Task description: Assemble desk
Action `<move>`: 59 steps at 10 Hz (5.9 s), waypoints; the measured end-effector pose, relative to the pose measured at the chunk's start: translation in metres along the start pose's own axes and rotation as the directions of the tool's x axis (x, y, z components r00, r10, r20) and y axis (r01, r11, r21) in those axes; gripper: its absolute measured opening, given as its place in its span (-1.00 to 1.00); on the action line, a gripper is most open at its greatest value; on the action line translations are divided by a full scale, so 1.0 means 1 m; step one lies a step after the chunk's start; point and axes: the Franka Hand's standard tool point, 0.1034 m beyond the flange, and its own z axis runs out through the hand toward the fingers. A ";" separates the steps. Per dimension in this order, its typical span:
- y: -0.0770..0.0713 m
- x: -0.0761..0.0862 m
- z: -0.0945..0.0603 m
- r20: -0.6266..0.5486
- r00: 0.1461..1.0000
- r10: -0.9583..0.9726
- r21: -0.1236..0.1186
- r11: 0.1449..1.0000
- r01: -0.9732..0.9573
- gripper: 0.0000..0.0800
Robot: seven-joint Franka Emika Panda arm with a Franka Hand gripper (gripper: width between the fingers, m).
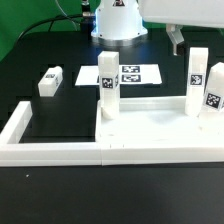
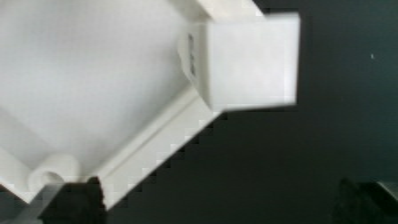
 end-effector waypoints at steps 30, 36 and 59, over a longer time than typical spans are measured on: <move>0.005 -0.030 0.042 -0.013 0.813 0.582 0.005 0.813 -0.582 0.49; 0.002 -0.035 0.047 -0.047 0.999 -0.018 -0.044 0.999 0.016 0.62; 0.003 -0.034 0.052 -0.043 0.938 0.345 0.030 0.939 -0.343 0.58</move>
Offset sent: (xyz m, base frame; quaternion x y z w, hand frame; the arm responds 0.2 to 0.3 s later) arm 0.0000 0.0000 0.0000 0.0000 0.0000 0.0000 1.0000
